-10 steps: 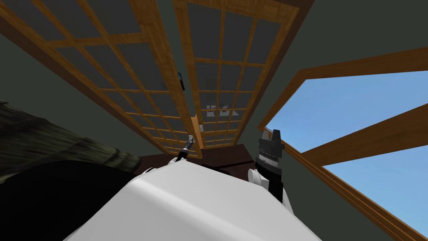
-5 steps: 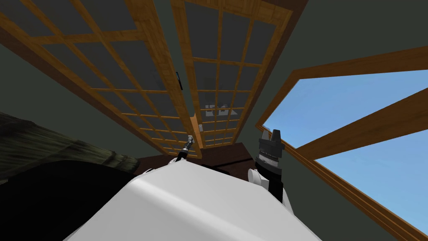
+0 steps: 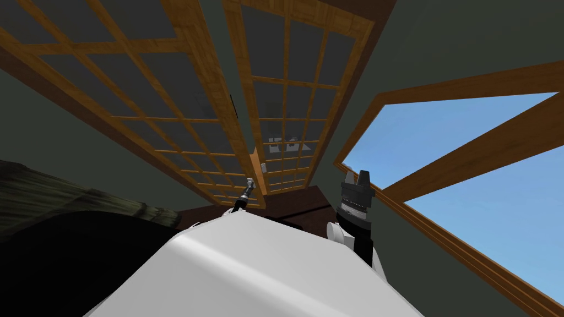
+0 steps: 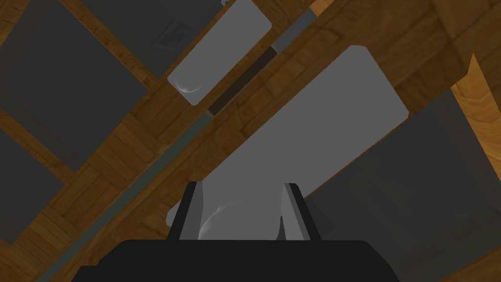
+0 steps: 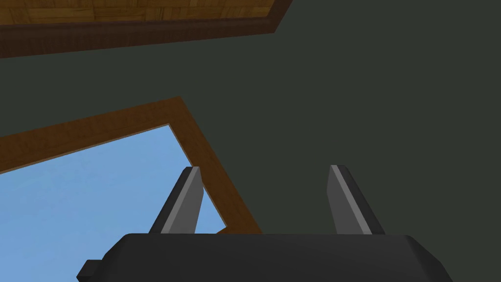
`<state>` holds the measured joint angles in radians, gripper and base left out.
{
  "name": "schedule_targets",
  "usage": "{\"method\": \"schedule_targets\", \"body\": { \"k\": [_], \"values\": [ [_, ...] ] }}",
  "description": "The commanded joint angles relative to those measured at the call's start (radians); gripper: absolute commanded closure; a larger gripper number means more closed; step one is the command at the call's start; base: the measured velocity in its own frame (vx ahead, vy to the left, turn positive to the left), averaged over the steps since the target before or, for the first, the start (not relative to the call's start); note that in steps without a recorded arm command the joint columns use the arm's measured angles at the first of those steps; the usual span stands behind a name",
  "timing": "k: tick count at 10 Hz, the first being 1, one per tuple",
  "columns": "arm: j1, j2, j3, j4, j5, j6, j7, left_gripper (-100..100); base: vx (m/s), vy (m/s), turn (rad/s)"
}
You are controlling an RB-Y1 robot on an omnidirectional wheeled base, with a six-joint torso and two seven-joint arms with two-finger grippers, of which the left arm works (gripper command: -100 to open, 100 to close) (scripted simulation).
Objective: Pull the door open
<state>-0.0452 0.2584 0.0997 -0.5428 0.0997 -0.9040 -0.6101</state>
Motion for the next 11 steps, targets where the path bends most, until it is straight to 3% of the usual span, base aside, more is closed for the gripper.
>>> {"method": "schedule_targets", "body": {
  "k": [1,4,8,11],
  "values": [
    [-0.012,0.020,0.011,0.024,0.012,-0.014,0.037,100,-0.026,0.015,-0.044],
    [-0.009,0.021,0.010,0.021,0.032,-0.013,0.114,100,-0.037,0.010,-0.066],
    [-0.009,0.021,0.010,0.046,0.032,-0.013,0.120,100,-0.007,0.003,-0.010],
    [-0.008,0.022,0.009,0.020,0.043,-0.012,0.161,100,-0.021,0.008,-0.043]
  ]
}}
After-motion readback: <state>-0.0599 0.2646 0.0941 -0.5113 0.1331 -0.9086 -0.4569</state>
